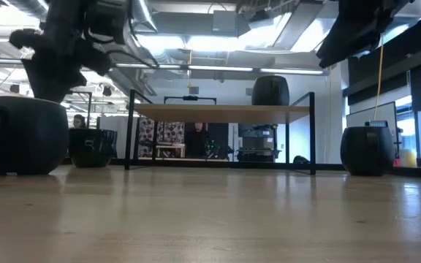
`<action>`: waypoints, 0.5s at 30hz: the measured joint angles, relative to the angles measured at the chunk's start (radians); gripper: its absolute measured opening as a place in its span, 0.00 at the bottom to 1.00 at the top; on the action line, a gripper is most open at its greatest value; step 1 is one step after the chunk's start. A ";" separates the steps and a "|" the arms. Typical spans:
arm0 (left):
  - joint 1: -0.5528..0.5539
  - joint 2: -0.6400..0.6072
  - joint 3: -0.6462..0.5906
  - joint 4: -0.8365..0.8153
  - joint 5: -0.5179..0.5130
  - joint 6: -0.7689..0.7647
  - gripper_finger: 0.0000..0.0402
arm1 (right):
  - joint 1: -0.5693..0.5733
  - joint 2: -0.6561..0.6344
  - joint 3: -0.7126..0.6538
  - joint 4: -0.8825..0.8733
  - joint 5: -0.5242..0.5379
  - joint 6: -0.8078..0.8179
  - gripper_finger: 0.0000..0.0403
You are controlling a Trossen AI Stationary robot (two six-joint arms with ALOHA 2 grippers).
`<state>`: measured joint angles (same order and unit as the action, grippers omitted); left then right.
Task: Place coffee mugs
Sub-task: Put the yellow cup on the shelf
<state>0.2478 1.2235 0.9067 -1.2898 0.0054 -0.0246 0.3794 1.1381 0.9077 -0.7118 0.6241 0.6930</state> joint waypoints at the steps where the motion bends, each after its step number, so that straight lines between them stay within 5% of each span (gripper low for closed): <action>1: 0.001 0.000 -0.015 0.013 0.001 0.000 0.44 | 0.000 0.000 0.000 0.005 0.014 0.001 0.53; 9: 0.001 0.001 -0.082 0.102 0.012 -0.030 0.43 | 0.000 0.007 0.000 0.000 0.048 0.000 0.53; 15: 0.001 0.001 -0.083 0.122 -0.005 -0.028 0.30 | 0.000 0.007 0.000 -0.001 0.066 0.000 0.53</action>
<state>0.2485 1.2247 0.8238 -1.1680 0.0007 -0.0525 0.3794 1.1454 0.9077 -0.7132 0.6899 0.6926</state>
